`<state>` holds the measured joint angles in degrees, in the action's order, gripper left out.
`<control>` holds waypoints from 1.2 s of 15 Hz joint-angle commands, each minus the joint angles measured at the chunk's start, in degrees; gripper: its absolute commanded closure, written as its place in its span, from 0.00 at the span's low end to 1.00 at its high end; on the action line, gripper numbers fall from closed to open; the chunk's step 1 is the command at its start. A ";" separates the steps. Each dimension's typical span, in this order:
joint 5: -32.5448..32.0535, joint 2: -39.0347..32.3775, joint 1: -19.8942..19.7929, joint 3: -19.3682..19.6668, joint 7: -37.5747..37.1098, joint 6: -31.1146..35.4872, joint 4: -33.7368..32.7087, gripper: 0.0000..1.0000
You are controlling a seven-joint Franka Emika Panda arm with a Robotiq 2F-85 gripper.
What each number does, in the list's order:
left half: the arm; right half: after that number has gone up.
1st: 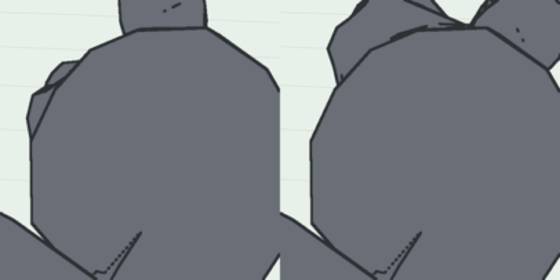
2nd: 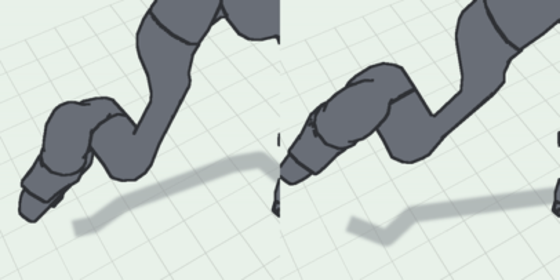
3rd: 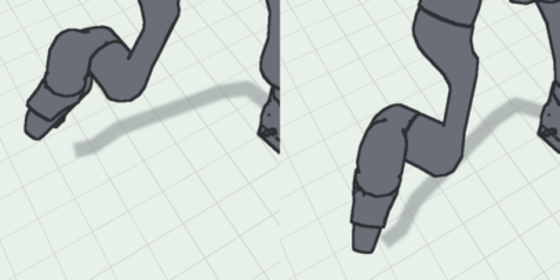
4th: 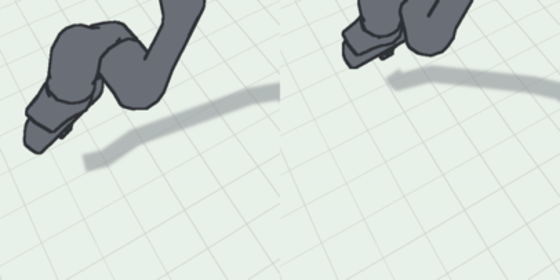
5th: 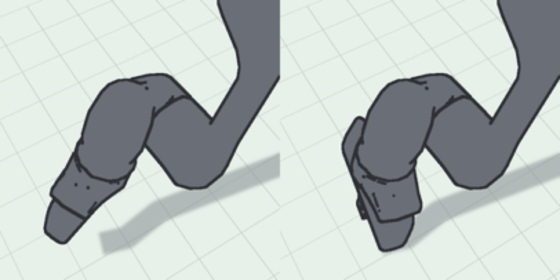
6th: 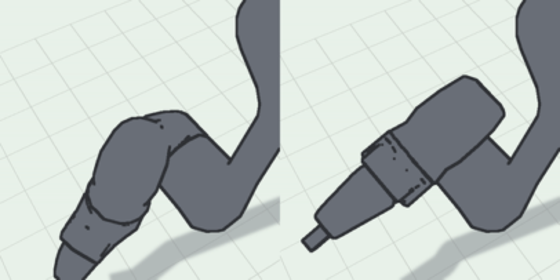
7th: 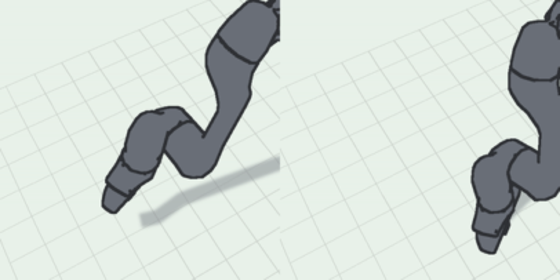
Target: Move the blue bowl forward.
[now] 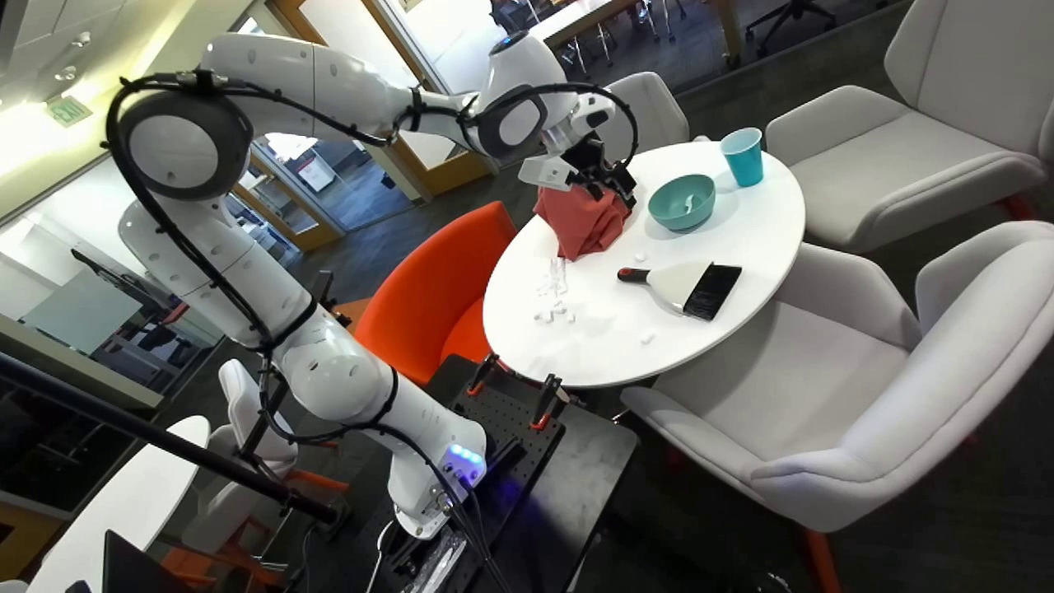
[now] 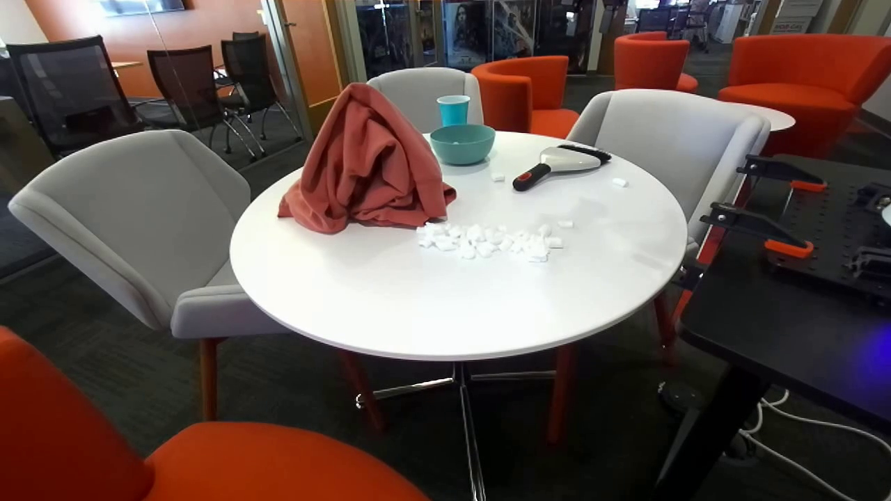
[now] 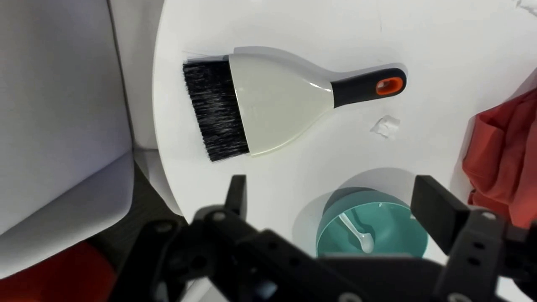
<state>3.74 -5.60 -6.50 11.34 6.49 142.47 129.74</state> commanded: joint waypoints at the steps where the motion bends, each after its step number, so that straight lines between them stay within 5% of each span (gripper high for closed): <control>1: 2.43 -5.55 -0.05 -1.81 -8.96 1.87 -4.40 0.00; 6: 11.60 -20.58 0.73 -5.20 -21.05 2.63 -18.96 0.00; 12: 7.90 -37.50 3.16 -2.75 -30.86 4.37 -36.51 0.00; 18: 9.02 -48.40 0.74 -2.87 -30.95 2.34 -48.70 0.00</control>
<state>12.53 -49.03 -4.65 8.51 -23.07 147.08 88.18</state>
